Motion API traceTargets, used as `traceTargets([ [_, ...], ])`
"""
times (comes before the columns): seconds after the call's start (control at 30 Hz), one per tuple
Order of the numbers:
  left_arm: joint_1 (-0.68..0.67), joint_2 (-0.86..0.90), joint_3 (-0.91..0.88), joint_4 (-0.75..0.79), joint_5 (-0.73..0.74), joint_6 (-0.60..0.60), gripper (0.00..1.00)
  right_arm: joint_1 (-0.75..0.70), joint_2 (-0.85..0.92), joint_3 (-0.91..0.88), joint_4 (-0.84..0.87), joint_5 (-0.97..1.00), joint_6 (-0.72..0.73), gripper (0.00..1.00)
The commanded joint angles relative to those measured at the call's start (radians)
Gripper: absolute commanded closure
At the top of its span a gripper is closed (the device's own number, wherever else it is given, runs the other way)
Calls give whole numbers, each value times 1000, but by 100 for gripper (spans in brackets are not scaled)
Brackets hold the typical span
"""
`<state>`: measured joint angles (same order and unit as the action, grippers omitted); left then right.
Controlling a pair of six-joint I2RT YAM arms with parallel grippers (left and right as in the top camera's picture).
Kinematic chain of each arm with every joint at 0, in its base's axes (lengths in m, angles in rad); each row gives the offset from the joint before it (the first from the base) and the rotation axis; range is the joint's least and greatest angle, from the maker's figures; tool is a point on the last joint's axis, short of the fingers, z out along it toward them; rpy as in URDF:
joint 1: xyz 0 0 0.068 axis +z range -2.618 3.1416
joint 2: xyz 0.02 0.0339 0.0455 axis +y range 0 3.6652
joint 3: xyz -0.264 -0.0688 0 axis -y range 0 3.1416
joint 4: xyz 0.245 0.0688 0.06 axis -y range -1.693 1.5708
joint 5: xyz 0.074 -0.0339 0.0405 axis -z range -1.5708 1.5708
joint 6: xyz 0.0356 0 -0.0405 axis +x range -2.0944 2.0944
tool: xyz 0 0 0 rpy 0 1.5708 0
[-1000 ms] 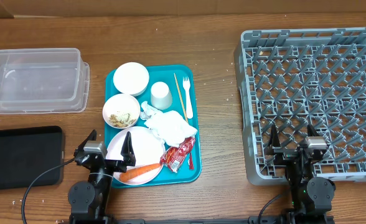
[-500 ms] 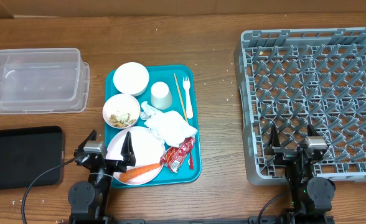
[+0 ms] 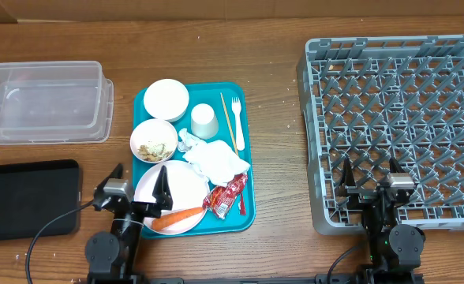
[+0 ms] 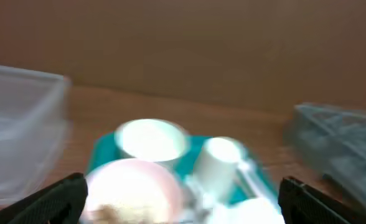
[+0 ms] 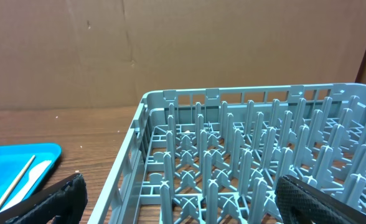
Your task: Sort waste into correct bins and load items into the dishwasher
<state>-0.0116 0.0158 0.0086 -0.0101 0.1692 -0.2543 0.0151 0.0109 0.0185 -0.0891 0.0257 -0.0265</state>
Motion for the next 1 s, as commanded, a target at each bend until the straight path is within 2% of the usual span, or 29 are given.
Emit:
traceTargets([
  [0.0, -4, -11, -4, 13, 373, -407, 0, 5, -8, -11, 7, -4, -3, 0],
  [0.03, -4, -11, -4, 18, 420, -475, 0, 5, -8, -11, 7, -4, -3, 0],
  [0.13, -4, -11, -4, -5, 452, -546, 0, 5, -8, -11, 7, -4, -3, 0],
  [0.23, -4, -11, -2, 105, 465, -652, 0, 5, -8, -11, 7, -4, -3, 0],
  [0.33, -4, -11, 47, 107, 459, -673, 0, 5, -8, -11, 7, -4, -3, 0],
  [0.4, -4, -10, 108, 22, 445, -673, 0, 5, -8, -11, 7, -4, -3, 0],
  [0.43, -4, 0, 185, -96, 428, -650, 0, 5, -8, -11, 7, -4, -3, 0],
  [0.5, -4, 30, 268, -195, 428, -595, 0, 5, -8, -11, 7, -4, -3, 0],
  [0.7, -4, 322, 694, -642, 394, -368, 0, 5, -8, -11, 7, -4, -3, 0],
  [0.73, -4, 366, 749, -695, 377, -357, 0, 5, -8, -11, 7, -4, -3, 0],
  [0.77, -4, 475, 887, -800, 366, -351, 0, 5, -8, -11, 7, -4, -3, 0],
  [0.87, -4, 563, 991, -842, 483, -351, 0, 5, -8, -11, 7, -4, -3, 0],
  [0.93, -4, 596, 1005, -852, 582, -355, 0, 5, -8, -11, 7, -4, -3, 0],
  [0.97, -4, 607, 1004, -843, 583, -364, 0, 5, -8, -11, 7, -4, -3, 0],
])
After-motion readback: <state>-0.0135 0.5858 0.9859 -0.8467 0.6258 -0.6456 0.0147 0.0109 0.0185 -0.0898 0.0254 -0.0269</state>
